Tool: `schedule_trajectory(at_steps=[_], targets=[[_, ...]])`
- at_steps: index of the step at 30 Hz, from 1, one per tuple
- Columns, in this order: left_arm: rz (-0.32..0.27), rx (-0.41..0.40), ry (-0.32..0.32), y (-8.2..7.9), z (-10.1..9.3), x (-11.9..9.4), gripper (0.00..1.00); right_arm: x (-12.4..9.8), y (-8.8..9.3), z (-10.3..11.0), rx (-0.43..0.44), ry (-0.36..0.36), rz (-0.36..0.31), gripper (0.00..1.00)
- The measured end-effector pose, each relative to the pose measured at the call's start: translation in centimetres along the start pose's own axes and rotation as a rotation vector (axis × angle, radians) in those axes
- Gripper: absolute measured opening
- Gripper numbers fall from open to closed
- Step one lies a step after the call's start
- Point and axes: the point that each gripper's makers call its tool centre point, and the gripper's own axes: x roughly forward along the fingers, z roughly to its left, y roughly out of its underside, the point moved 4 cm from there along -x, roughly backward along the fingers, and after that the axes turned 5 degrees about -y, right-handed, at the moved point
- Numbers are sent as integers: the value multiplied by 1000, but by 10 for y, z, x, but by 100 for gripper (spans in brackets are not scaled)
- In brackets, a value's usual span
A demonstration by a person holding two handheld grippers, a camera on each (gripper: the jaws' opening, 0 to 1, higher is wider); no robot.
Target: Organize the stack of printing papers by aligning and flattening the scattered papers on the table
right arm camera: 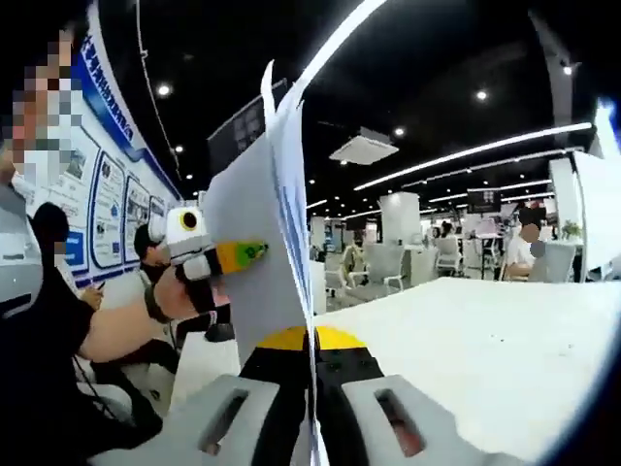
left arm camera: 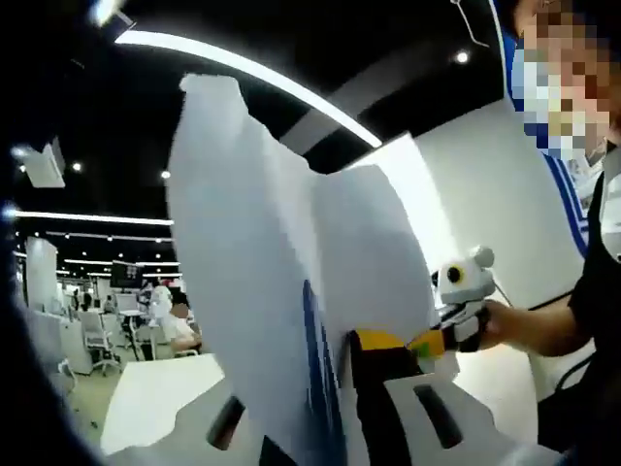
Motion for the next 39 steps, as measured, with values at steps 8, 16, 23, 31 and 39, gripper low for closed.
schedule_trajectory(at_steps=[8, 16, 23, 31, 39], targets=[[11, -57, -23, 11, 2, 0, 12, 3, 1, 5, -126, 45, -14, 0], [-4, -86, -59, 15, 0, 1, 16, 9, 18, 4, -263, 56, 101, 30], [6, -87, -63, 14, 2, 4, 25, 6, 26, -1, -186, 38, 128, 39], [-60, -169, -57, -7, 11, 7, 33, 7, 33, 1, -154, -5, 146, 54], [-127, -265, -42, -22, 21, 4, 37, 15, 56, -8, -145, 10, 218, 58]])
